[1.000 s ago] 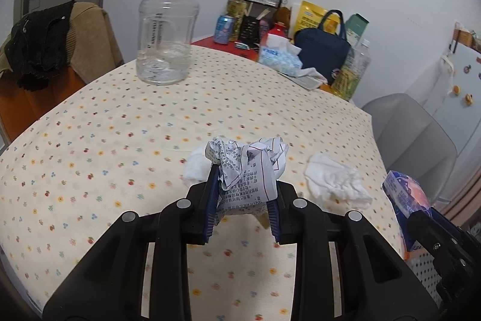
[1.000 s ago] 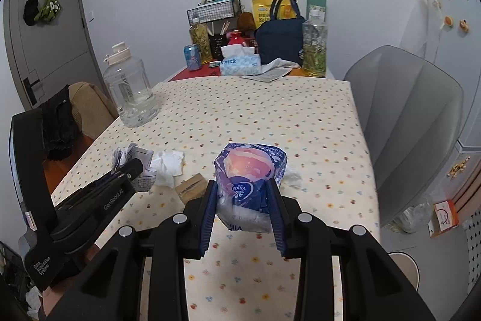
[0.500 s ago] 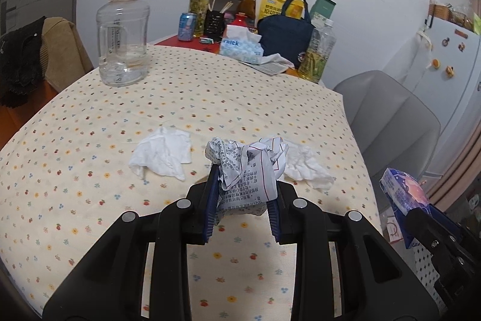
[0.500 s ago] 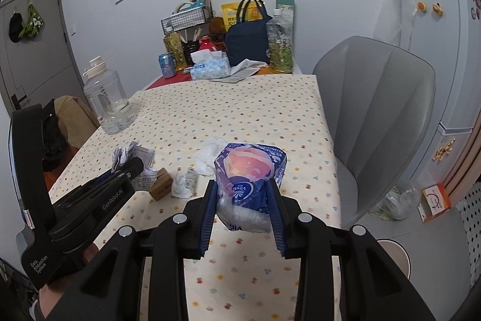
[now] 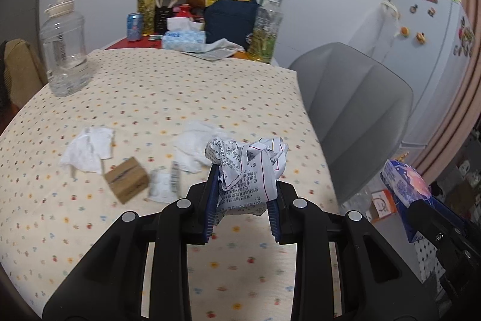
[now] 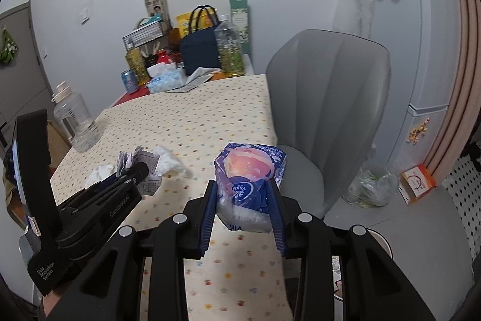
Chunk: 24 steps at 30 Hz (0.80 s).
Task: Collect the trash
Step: 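Carry the crumpled paper and tissue pack in both grippers toward the white bin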
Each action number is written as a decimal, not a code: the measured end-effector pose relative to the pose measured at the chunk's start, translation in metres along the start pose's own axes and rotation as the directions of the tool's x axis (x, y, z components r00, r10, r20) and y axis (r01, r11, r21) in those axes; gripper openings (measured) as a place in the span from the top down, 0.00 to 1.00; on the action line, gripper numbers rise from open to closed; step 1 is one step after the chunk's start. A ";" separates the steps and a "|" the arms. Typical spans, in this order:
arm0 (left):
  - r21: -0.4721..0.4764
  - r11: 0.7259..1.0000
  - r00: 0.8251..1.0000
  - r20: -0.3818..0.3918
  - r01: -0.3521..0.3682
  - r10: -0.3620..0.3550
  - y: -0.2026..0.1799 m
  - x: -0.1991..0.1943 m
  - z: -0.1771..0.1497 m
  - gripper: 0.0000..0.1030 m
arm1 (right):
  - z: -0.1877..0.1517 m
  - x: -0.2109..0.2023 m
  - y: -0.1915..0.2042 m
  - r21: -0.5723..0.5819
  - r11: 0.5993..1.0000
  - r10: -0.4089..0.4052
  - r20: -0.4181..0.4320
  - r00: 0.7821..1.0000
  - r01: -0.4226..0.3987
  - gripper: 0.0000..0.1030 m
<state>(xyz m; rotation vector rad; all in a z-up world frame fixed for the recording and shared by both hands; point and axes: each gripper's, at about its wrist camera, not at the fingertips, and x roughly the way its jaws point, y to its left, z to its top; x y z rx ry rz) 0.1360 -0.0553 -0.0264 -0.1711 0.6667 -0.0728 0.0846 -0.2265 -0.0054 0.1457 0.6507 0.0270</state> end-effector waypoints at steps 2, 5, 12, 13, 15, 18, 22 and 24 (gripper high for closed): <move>0.020 1.000 1.000 -0.008 0.012 -0.012 -0.012 0.002 -0.002 0.72 | -0.001 0.000 -0.012 0.018 1.000 -0.015 0.001 1.000 0.015 0.68; 0.048 0.998 0.999 -0.018 0.029 -0.028 -0.030 0.006 -0.004 0.72 | -0.002 -0.001 -0.030 0.044 0.998 -0.035 0.001 0.999 0.035 0.68; 0.105 0.992 0.997 -0.040 0.064 -0.060 -0.069 0.014 -0.010 0.72 | -0.010 -0.005 -0.072 0.108 0.991 -0.084 0.000 0.996 0.084 0.68; 0.116 0.991 0.997 -0.044 0.070 -0.065 -0.076 0.015 -0.012 0.72 | -0.012 -0.006 -0.079 0.118 0.989 -0.092 0.000 0.996 0.092 0.68; 0.134 0.988 0.996 -0.053 0.081 -0.074 -0.088 0.018 -0.015 0.72 | -0.015 -0.007 -0.089 0.133 0.986 -0.104 -0.002 0.995 0.103 0.68; 0.156 0.983 0.994 -0.063 0.093 -0.084 -0.101 0.020 -0.020 0.72 | -0.019 -0.009 -0.106 0.158 0.980 -0.121 -0.007 0.993 0.121 0.68; 0.186 0.977 0.992 -0.079 0.109 -0.096 -0.122 0.024 -0.026 0.72 | -0.027 -0.009 -0.127 0.189 0.972 -0.141 -0.014 0.990 0.141 0.68; 0.201 0.973 0.991 -0.087 0.116 -0.100 -0.132 0.026 -0.029 0.72 | -0.030 -0.009 -0.138 0.203 0.968 -0.149 -0.017 0.989 0.149 0.68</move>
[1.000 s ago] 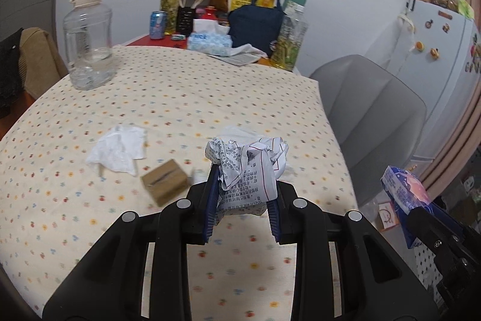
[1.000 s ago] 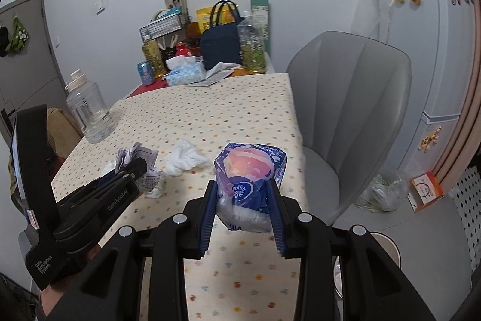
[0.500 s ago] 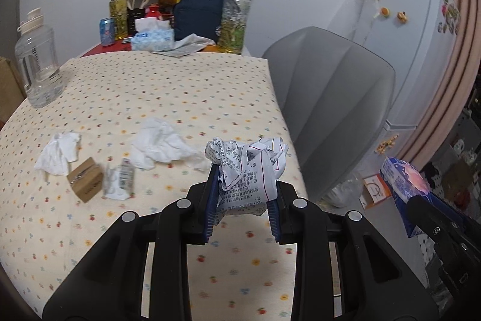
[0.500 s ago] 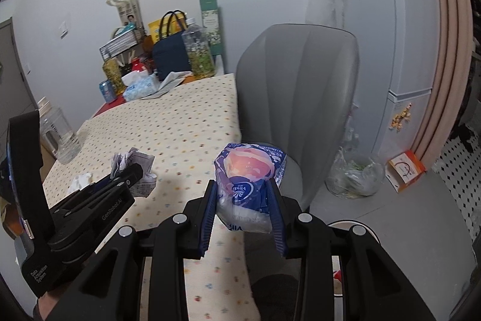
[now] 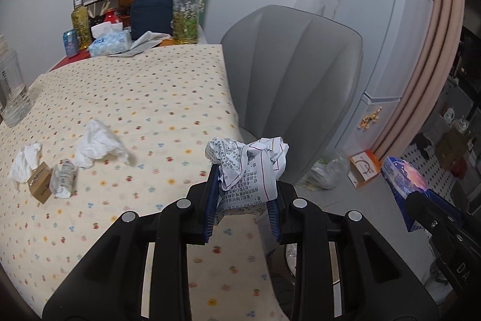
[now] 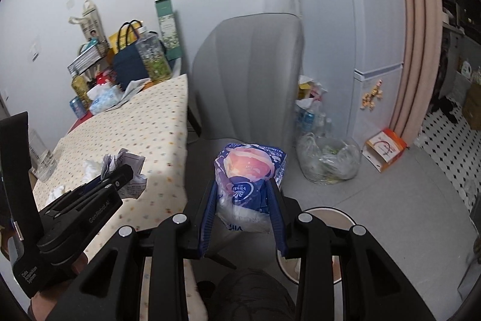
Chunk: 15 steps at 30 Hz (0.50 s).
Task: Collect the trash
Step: 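Carry the crumpled paper and tissue pack in both grippers toward the white bin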
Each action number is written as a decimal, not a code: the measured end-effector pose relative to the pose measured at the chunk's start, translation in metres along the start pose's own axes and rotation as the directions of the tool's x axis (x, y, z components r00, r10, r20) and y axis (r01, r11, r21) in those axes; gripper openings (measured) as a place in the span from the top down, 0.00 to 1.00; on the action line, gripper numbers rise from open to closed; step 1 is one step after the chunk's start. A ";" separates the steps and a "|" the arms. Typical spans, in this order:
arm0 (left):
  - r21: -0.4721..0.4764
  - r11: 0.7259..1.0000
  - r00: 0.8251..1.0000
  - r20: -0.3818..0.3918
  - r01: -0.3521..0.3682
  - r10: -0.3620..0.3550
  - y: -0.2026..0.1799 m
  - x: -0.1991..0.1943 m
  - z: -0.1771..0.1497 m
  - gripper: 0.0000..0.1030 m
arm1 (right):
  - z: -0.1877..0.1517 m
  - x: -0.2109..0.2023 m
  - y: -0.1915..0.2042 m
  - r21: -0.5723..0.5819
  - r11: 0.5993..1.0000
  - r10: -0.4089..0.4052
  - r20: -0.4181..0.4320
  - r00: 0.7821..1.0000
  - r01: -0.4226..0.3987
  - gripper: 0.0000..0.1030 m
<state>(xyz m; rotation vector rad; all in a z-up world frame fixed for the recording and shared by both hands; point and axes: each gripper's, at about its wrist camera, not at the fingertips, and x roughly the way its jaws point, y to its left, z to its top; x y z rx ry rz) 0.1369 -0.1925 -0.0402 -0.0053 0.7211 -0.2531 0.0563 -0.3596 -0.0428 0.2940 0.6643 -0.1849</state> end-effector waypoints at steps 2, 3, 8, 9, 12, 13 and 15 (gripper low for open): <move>0.012 1.000 1.000 -0.005 0.005 -0.005 -0.009 0.002 -0.002 0.72 | -0.002 0.002 -0.011 0.018 1.000 -0.010 -0.004 1.000 0.010 0.68; 0.019 1.000 1.000 -0.008 0.007 -0.007 -0.013 0.004 -0.002 0.72 | -0.003 0.003 -0.018 0.029 0.999 -0.017 -0.007 1.000 0.017 0.68; 0.058 0.998 1.000 -0.026 0.018 -0.017 -0.037 0.013 -0.006 0.72 | -0.006 0.008 -0.041 0.070 0.997 -0.038 -0.014 0.999 0.039 0.67; 0.064 0.998 0.999 -0.030 0.020 -0.019 -0.040 0.015 -0.006 0.72 | -0.007 0.009 -0.045 0.077 0.996 -0.042 -0.016 0.999 0.043 0.67; 0.083 0.996 0.999 -0.043 0.029 -0.025 -0.051 0.021 -0.008 0.72 | -0.010 0.013 -0.059 0.099 0.994 -0.053 -0.024 0.998 0.056 0.67; 0.090 0.995 0.998 -0.049 0.032 -0.028 -0.055 0.024 -0.009 0.72 | -0.011 0.015 -0.063 0.106 0.993 -0.057 -0.028 0.998 0.060 0.67; 0.099 0.994 0.998 -0.058 0.038 -0.032 -0.061 0.029 -0.010 0.72 | -0.013 0.019 -0.070 0.117 0.991 -0.064 -0.037 0.997 0.068 0.67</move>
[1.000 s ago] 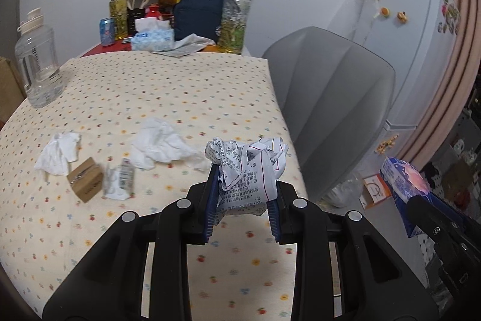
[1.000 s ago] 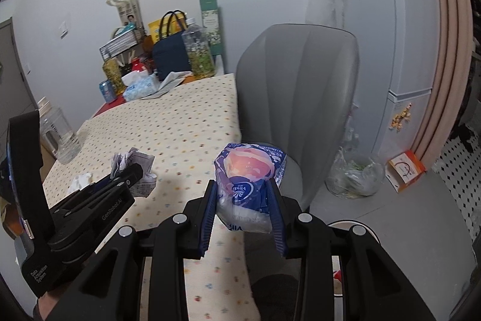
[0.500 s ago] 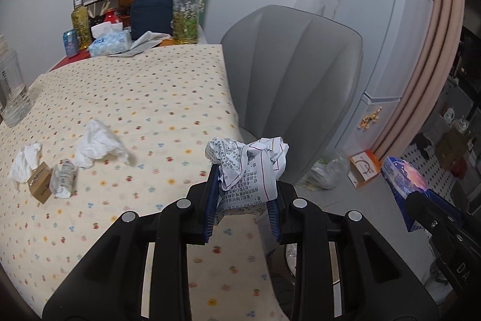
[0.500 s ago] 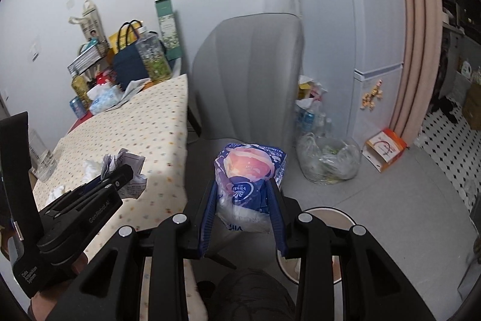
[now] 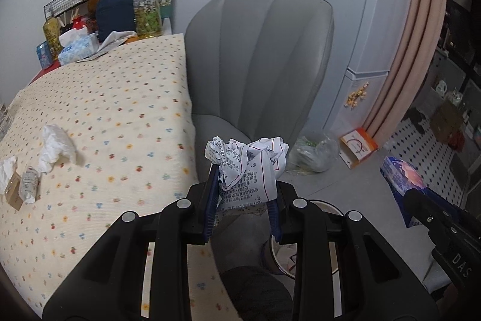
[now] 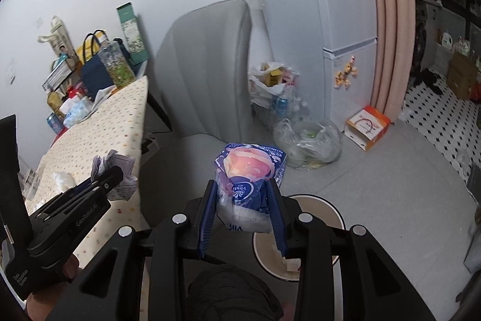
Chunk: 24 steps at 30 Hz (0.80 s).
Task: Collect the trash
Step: 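Carry the crumpled paper and tissue pack in both grippers toward the white bin, then open the left gripper over the bin dropping the paper while the right drops the tissue pack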
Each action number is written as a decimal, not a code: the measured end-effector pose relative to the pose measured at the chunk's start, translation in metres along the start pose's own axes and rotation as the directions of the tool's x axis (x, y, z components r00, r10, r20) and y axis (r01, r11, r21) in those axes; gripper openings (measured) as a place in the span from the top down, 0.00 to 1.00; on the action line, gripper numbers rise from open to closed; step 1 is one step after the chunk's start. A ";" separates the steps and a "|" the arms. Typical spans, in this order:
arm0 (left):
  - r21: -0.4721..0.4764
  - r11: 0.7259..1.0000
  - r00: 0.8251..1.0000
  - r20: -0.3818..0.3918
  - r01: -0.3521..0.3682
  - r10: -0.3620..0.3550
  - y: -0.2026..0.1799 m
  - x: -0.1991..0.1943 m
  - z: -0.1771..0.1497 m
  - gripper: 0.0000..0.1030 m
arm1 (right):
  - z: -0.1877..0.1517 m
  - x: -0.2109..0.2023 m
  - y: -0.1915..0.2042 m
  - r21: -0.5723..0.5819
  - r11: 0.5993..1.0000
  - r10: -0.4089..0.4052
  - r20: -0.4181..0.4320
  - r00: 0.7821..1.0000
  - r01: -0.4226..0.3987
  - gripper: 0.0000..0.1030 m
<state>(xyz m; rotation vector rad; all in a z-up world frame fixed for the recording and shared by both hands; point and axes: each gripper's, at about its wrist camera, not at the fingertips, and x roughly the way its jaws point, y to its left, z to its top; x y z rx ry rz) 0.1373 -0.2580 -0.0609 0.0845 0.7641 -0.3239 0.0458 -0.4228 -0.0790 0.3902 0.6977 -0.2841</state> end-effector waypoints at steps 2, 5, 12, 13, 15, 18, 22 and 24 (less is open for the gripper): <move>0.010 1.000 1.000 -0.009 0.005 -0.005 -0.005 0.006 0.000 0.72 | 0.000 0.004 -0.007 0.013 1.000 -0.007 -0.007 1.000 0.008 0.67; 0.023 1.000 1.000 -0.023 0.012 -0.012 -0.013 0.014 0.000 0.72 | 0.000 0.009 -0.018 0.028 0.999 -0.020 -0.010 1.000 0.020 0.66; 0.068 0.997 0.998 -0.054 0.034 -0.031 -0.037 0.031 -0.002 0.72 | 0.002 0.014 -0.045 0.083 0.994 -0.073 -0.003 0.997 0.073 0.40; 0.074 0.997 0.998 -0.059 0.038 -0.034 -0.041 0.034 -0.003 0.72 | 0.002 0.014 -0.049 0.091 0.993 -0.076 -0.003 0.997 0.076 0.40; 0.086 0.995 0.997 -0.066 0.045 -0.039 -0.048 0.037 -0.004 0.72 | 0.001 0.014 -0.056 0.102 0.992 -0.080 -0.007 0.997 0.080 0.40; 0.106 0.993 0.996 -0.079 0.058 -0.050 -0.061 0.041 -0.007 0.72 | -0.001 0.013 -0.066 0.114 0.990 -0.088 -0.009 0.996 0.089 0.39; 0.133 0.988 0.993 -0.096 0.082 -0.069 -0.080 0.047 -0.010 0.72 | -0.003 0.009 -0.081 0.135 0.985 -0.104 -0.009 0.995 0.104 0.36; 0.146 0.985 0.991 -0.104 0.094 -0.079 -0.089 0.050 -0.012 0.72 | -0.003 0.005 -0.086 0.143 0.982 -0.124 -0.002 0.992 0.123 0.31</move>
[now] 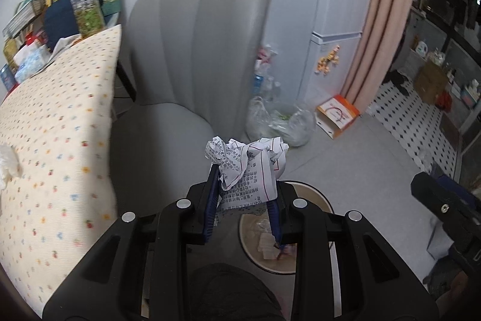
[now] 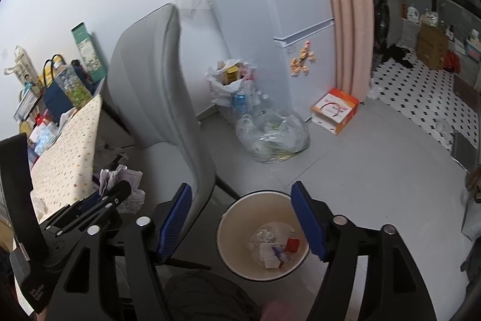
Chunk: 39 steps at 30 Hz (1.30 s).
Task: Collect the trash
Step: 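Open the left gripper over the bin dropping the paper while the right drops the tissue pack, then move both open grippers back over the trash on the table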
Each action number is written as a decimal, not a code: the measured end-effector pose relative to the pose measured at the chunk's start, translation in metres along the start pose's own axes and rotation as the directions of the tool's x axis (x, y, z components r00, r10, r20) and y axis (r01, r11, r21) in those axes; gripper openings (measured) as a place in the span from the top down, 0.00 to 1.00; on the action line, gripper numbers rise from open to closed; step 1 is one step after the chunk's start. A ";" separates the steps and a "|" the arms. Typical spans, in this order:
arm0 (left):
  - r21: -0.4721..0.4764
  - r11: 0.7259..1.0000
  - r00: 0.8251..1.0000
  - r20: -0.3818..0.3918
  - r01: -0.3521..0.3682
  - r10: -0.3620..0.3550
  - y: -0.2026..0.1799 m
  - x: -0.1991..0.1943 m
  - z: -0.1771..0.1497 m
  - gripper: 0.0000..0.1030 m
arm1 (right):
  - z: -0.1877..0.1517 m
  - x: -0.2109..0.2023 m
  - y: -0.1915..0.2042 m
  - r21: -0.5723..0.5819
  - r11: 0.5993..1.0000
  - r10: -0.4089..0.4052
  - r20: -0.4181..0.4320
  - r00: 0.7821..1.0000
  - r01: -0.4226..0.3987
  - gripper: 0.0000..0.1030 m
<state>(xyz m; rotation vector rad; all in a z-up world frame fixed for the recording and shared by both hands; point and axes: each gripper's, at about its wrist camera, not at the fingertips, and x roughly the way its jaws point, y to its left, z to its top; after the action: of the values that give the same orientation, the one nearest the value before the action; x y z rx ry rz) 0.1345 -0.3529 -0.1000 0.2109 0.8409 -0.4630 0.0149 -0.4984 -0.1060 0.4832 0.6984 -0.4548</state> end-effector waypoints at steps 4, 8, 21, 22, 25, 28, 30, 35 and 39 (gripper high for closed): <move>0.037 0.999 0.999 -0.016 0.038 -0.037 -0.025 0.007 -0.001 0.72 | 0.000 -0.010 -0.020 0.034 0.998 -0.047 0.022 0.999 0.047 0.29; 0.062 0.993 0.995 -0.037 0.099 -0.097 -0.045 0.009 -0.001 0.66 | -0.002 -0.015 -0.037 0.062 0.994 -0.087 0.028 0.996 0.085 0.25; 0.028 0.996 0.996 0.001 0.085 -0.085 -0.024 -0.010 0.002 0.15 | -0.001 -0.020 -0.034 0.068 0.994 -0.090 0.050 0.995 0.087 0.09; 0.022 0.997 0.997 0.014 0.073 -0.074 -0.019 -0.015 0.002 0.13 | -0.001 -0.021 -0.031 0.063 0.994 -0.089 0.053 0.995 0.085 0.09; -0.004 0.999 0.998 0.037 0.044 -0.044 -0.004 -0.024 0.002 0.08 | -0.002 -0.025 -0.020 0.041 0.997 -0.072 0.059 0.996 0.070 0.08; -0.040 0.999 0.999 0.041 0.030 -0.029 0.014 -0.033 0.002 0.08 | -0.002 -0.028 -0.008 0.028 0.998 -0.056 0.069 0.996 0.054 0.08; -0.056 0.998 0.999 0.053 0.015 -0.012 0.026 -0.040 0.004 0.08 | -0.002 -0.029 -0.001 0.017 0.999 -0.046 0.066 0.997 0.045 0.08; -0.130 0.991 0.993 0.110 -0.025 0.039 0.065 -0.067 0.001 0.06 | 0.000 -0.038 0.033 -0.039 0.999 -0.023 0.081 0.996 0.026 0.08; -0.180 0.983 0.985 0.155 -0.044 0.073 0.097 -0.091 -0.001 0.06 | 0.000 -0.050 0.063 -0.081 0.997 0.000 0.107 0.994 0.009 0.08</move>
<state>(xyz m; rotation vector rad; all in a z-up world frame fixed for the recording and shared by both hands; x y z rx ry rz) 0.1273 -0.2393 -0.0319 0.0342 0.7108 -0.3431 0.0149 -0.4359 -0.0544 0.3780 0.6129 -0.4515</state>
